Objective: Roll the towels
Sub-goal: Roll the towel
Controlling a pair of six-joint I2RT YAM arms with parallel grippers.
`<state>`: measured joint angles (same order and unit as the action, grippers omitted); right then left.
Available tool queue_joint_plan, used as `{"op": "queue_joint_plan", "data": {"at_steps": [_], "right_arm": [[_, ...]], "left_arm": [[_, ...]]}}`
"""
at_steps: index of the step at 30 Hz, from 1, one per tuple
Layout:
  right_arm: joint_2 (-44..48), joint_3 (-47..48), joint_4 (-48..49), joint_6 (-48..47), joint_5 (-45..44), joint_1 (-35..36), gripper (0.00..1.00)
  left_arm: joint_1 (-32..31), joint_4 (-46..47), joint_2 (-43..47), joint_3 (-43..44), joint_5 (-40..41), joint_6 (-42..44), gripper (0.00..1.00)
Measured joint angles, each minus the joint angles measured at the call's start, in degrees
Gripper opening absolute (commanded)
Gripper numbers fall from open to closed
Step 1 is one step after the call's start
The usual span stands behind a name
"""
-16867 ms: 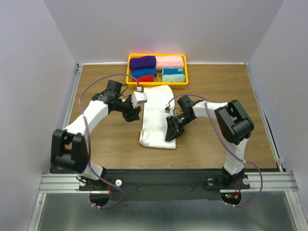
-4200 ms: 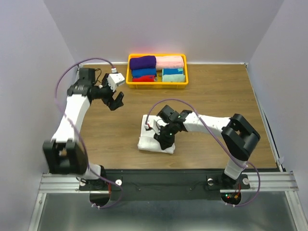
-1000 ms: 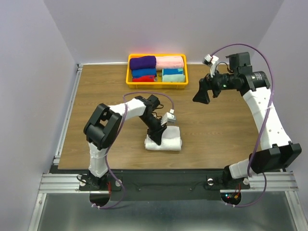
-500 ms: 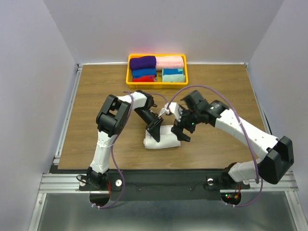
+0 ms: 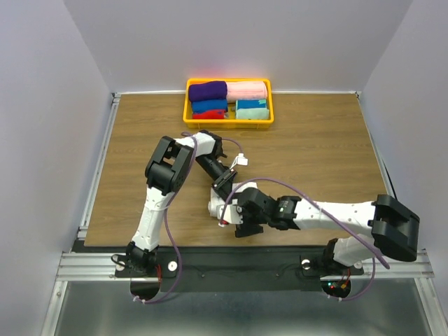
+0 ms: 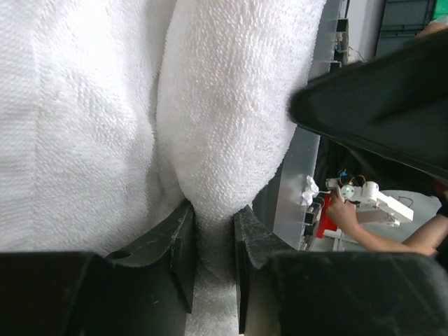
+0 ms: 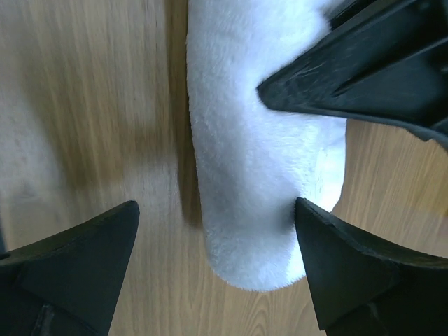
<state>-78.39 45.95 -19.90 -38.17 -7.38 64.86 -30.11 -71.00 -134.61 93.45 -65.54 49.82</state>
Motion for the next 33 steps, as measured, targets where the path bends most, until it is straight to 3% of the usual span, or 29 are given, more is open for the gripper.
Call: {"op": "queue_joint_plan", "data": {"at_steps": [5,8,9,10,12,13,16,21,25,33], "right_arm": [[-2.0,-7.8,11.8,-4.5,-6.1,1.7,0.94],[-3.2,-10.5,19.1,-7.0,-9.6,2.4,0.79],[-3.7,-11.3,22.0,-7.6,-10.6,2.7,0.7],[-4.7,-11.9,24.4,-8.5,-11.5,2.7,0.54],[-5.7,-12.5,27.1,-9.4,-12.3,2.7,0.47],[-6.0,-12.7,28.2,-9.4,-12.3,2.7,0.41],[-6.1,-12.7,28.3,-8.7,-11.9,2.7,0.3],[-5.7,-10.5,23.3,-4.9,-7.2,2.4,0.23],[-5.2,-8.3,18.8,-1.6,-2.8,1.8,0.09],[-4.8,-5.7,13.9,3.4,4.7,-0.2,0.04]], "left_arm": [[0.2,-0.3,-0.3,0.0,-0.3,0.2,0.27],[0.3,-0.5,-0.5,0.0,-0.5,0.2,0.27],[0.3,-0.7,-0.6,0.0,-0.4,0.2,0.27],[0.3,-0.7,-0.6,0.0,-0.4,0.3,0.29],[0.3,-0.8,-0.6,0.1,-0.3,0.3,0.33],[0.3,-0.9,-0.6,0.1,-0.3,0.3,0.4],[0.5,-0.9,-0.6,0.3,0.5,0.5,0.51],[0.6,-0.1,0.8,0.4,3.1,0.8,0.59],[0.6,1.9,4.1,-0.4,7.4,1.5,0.66],[3.7,3.5,7.5,-0.4,11.2,1.6,0.68]]}}
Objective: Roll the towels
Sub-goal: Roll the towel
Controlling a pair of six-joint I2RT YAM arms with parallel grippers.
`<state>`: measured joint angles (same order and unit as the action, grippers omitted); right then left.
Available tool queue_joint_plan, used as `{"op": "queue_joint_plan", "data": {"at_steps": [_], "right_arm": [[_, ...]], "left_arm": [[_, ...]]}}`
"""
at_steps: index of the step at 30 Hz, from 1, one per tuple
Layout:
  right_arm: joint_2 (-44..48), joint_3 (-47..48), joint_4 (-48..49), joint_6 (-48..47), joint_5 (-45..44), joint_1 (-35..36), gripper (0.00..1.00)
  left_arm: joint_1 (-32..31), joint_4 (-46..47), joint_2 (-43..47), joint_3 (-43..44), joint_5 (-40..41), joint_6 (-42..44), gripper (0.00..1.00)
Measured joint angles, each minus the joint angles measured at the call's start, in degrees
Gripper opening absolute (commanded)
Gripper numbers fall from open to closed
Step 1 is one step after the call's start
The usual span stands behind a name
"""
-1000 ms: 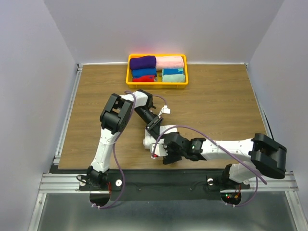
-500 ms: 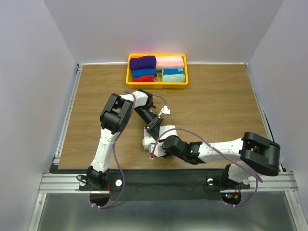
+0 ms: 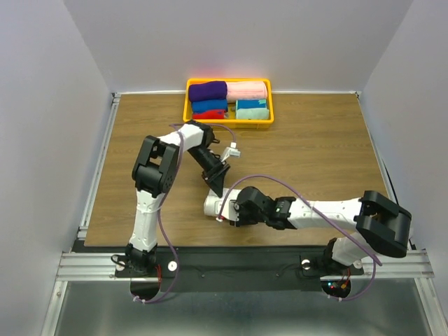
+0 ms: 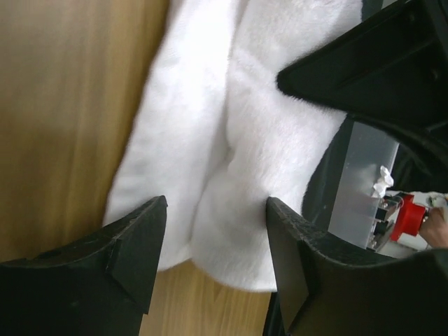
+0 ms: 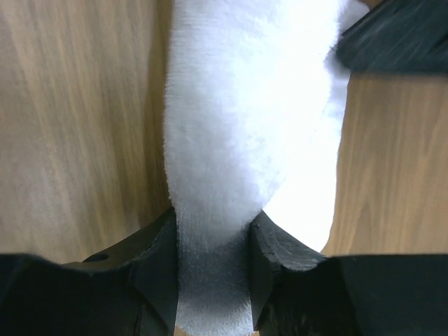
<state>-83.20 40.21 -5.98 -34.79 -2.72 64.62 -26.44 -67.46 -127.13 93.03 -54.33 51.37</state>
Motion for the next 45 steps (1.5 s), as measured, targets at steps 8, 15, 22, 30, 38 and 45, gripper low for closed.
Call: {"op": "queue_joint_plan", "data": {"at_steps": [8,15,22,30,38,45], "right_arm": [[-0.8,4.1,-7.8,4.8,10.5,-3.7,0.05],[-5.4,10.2,-13.7,9.0,23.1,-10.8,0.05],[-14.1,18.1,-20.5,10.8,38.5,-18.1,0.06],[-27.6,27.3,-30.6,8.8,56.4,-25.9,0.08],[-41.2,37.6,-47.1,0.3,69.5,-31.1,0.09],[-50.4,43.7,-61.2,-6.9,76.0,-33.0,0.09]], "left_arm": [[14.4,4.1,1.6,5.5,3.7,0.5,0.73],[25.9,12.6,13.7,6.5,4.4,-4.4,0.77],[26.0,27.2,40.0,-8.6,7.9,-9.0,0.83],[6.8,36.1,63.6,-33.9,21.2,-4.5,0.93],[-18.4,40.7,83.1,-53.8,35.5,-2.1,0.99],[-38.9,48.4,81.9,-64.1,49.3,-2.2,0.99]]}}
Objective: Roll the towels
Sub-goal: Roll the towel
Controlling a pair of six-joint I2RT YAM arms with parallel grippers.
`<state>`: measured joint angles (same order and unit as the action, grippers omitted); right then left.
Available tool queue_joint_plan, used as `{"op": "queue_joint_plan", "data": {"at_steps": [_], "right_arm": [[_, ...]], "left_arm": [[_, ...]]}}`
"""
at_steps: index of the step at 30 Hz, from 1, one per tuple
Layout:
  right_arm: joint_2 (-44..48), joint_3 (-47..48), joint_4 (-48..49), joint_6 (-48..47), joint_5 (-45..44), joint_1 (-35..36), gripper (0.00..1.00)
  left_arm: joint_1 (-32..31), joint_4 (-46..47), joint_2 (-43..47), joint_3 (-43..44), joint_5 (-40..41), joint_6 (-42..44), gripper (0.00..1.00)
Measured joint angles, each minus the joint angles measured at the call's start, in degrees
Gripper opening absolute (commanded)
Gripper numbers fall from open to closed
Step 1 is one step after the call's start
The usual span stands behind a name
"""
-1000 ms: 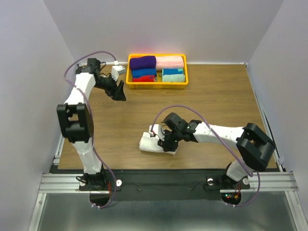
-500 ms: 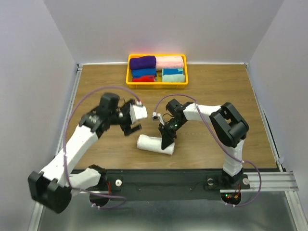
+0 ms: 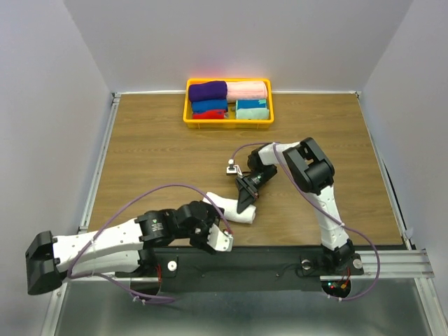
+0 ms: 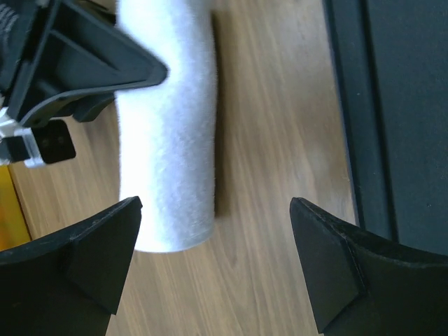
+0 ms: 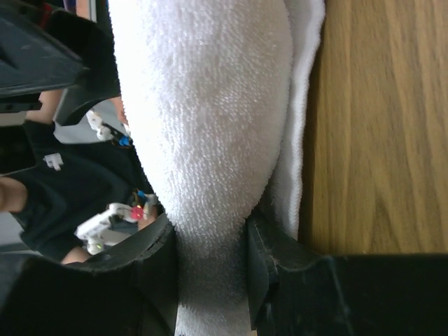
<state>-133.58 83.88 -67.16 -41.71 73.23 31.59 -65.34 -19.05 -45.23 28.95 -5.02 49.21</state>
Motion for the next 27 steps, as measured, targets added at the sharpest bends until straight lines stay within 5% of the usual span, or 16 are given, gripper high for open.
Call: {"op": "queue_joint_plan", "data": {"at_steps": [5,18,27], "right_arm": [[-3.1,4.6,-7.5,-6.2,-0.1,-0.2,0.09],[-5.2,7.9,-13.5,-10.7,-0.8,-0.2,0.09],[-4.6,6.4,-12.1,-11.5,-0.7,-0.2,0.13]], "left_arm": [[-5.1,6.9,-5.4,-2.8,6.7,1.1,0.99],[-6.0,25.7,-19.6,-5.7,15.4,4.2,0.97],[-5.4,33.3,-30.9,-2.8,18.6,3.0,0.82]]}}
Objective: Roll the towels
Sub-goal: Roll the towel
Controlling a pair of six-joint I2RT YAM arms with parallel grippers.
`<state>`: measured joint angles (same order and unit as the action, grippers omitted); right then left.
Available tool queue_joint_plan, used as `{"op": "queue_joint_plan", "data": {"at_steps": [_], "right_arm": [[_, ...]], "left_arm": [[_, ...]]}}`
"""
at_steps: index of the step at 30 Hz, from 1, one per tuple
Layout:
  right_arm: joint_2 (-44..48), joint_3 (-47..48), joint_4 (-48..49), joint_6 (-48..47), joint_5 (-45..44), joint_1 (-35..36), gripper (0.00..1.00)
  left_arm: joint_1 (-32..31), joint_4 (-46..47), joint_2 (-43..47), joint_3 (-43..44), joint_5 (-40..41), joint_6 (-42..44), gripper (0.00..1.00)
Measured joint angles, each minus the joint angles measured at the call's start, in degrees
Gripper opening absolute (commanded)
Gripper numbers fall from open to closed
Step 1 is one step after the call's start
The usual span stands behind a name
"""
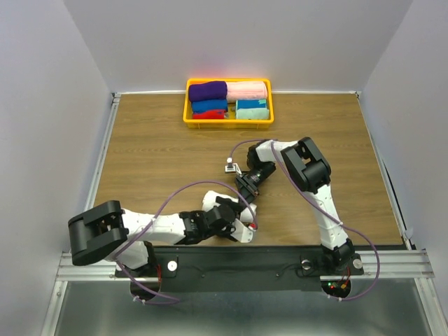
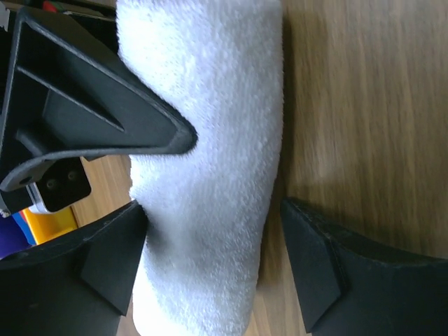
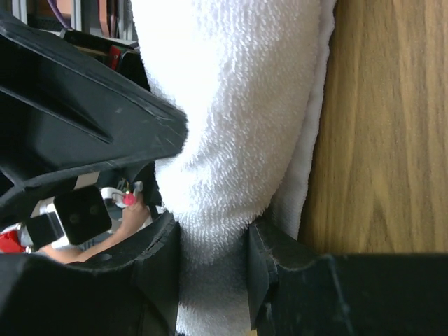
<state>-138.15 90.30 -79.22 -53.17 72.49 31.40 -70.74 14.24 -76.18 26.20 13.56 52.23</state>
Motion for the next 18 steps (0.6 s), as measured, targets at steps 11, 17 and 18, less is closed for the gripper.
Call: {"op": "queue_joint_plan", "data": {"at_steps": [11,17,18], "right_arm": [[0.2,0.0,0.3,0.1,-1.4,-0.7,0.71],[0.2,6.2,-5.6,4.8,-3.8,-3.6,1.0],[0.0,8.8,-5.4,5.6,-5.4,-5.4,1.0]], "left_arm": [[7.3,-6.9,-7.3,8.9,-9.7,-1.2,0.36],[9.3,-14.8,-7.5,13.2,-17.2,-1.0,0.32],[9.4,-15.9,-7.5,13.7,-18.3,-1.1,0.32]]}}
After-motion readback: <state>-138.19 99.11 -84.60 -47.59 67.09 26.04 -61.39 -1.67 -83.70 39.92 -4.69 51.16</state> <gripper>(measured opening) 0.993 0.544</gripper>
